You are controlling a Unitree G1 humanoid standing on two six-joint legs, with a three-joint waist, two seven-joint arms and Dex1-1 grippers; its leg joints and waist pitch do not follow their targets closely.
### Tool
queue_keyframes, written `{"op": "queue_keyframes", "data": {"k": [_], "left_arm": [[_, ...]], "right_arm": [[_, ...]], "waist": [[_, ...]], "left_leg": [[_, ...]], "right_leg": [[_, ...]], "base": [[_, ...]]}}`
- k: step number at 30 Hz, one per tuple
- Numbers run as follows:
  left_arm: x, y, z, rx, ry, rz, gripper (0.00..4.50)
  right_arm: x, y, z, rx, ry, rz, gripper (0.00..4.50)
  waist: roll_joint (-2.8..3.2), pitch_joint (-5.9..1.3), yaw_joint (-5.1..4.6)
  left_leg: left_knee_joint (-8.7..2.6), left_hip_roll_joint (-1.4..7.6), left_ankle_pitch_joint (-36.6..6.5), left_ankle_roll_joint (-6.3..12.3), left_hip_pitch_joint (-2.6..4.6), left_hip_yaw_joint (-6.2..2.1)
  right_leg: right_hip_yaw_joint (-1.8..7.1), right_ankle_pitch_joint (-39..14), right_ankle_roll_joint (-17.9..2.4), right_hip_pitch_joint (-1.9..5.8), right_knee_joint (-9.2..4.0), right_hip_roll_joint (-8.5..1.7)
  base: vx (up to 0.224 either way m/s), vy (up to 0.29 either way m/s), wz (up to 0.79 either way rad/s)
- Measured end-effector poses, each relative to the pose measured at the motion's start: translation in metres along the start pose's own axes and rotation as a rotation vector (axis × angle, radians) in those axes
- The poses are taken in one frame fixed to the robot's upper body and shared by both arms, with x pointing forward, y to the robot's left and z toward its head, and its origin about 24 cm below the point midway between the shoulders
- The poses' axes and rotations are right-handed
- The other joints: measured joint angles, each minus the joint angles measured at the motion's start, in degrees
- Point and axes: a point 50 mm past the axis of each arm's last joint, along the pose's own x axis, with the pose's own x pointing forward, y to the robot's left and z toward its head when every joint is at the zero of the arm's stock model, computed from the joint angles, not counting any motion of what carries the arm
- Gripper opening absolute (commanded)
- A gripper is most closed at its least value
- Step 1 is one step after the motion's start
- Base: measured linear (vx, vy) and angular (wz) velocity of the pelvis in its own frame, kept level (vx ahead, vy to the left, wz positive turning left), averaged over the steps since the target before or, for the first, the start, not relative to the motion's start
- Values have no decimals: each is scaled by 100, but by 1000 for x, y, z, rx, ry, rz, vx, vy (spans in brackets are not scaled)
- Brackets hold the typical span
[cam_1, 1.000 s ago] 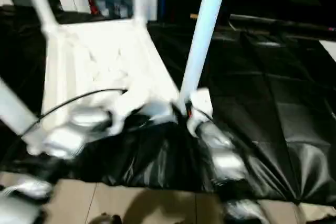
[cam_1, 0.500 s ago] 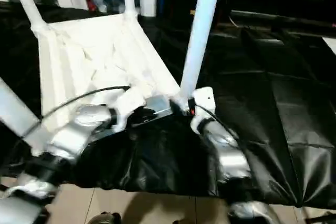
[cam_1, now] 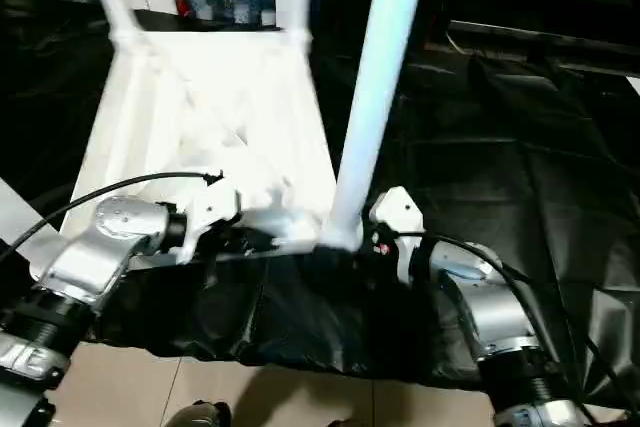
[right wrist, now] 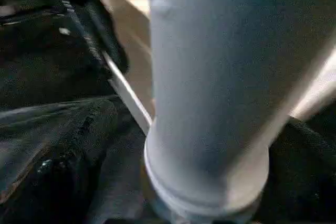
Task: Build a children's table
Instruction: Rotate leg to tighten
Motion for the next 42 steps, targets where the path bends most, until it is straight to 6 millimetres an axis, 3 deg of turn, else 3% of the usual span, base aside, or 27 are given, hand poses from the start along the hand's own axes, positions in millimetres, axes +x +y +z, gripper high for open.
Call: {"op": "queue_keyframes", "data": {"k": [5, 7, 16, 23, 26, 29, 33, 41, 42], "left_arm": [[-5, 1, 0, 10, 13, -44, 0], [-6, 2, 0, 11, 18, -47, 0], [-10, 3, -3, 9, 27, -66, 0], [-7, 5, -3, 1, 19, -44, 0], [-4, 9, -3, -11, 15, 15, 0], [6, 16, -2, -41, 13, 128, 0], [18, 18, 1, -62, 10, 202, 0], [43, 20, 9, -110, 5, 351, 0], [44, 20, 10, -109, 4, 362, 0]], "right_arm": [[1, 0, 5, -10, -3, 83, 372], [0, -2, 6, -18, 7, 98, 372], [1, -6, 8, -34, 33, 135, 286], [6, -5, 4, -9, 6, 119, 260], [10, -8, 0, 27, -18, 29, 257], [21, -16, -4, 107, -67, -196, 256], [31, -20, -5, 171, -89, -357, 256], [55, -33, 2, 265, -88, -647, 256], [56, -34, 4, 267, -88, -663, 311]], "waist": [[-40, 24, 20], [-55, 32, 16], [-59, 32, 31], [-61, 29, 23], [-62, 27, 20], [-53, 24, -17], [-47, 16, -24], [-2, -44, -77], [-4, -47, -87]], "left_leg": [[15, 1, 0, 1, -1, 1], [21, 2, 0, 1, -1, 1], [34, 6, 1, 2, 7, 2], [66, 11, 1, 0, 13, 2], [71, 11, 0, -16, 29, 2], [64, 5, 17, -37, 56, 6], [27, 0, 17, -38, 84, 6], [17, -6, 19, -40, 97, 9], [15, -6, 18, -41, 97, 9]], "right_leg": [[0, 1, -1, 0, 11, -1], [0, 2, -3, 0, 18, -1], [-1, 0, -7, 2, 40, -1], [0, 2, -12, 4, 73, -1], [1, 15, -32, 15, 82, -2], [6, 37, -66, 26, 75, -11], [5, 16, -30, 38, 32, -15], [10, 64, -41, 40, 9, -16], [9, 66, -38, 39, 10, -16]], "base": [[0, 0, 0], [0, 0, 0], [0, 0, 0], [0, 0, 0], [0, 0, 0], [-17, 2, -1], [0, 0, 0], [0, 0, 0], [0, 0, 0]]}}
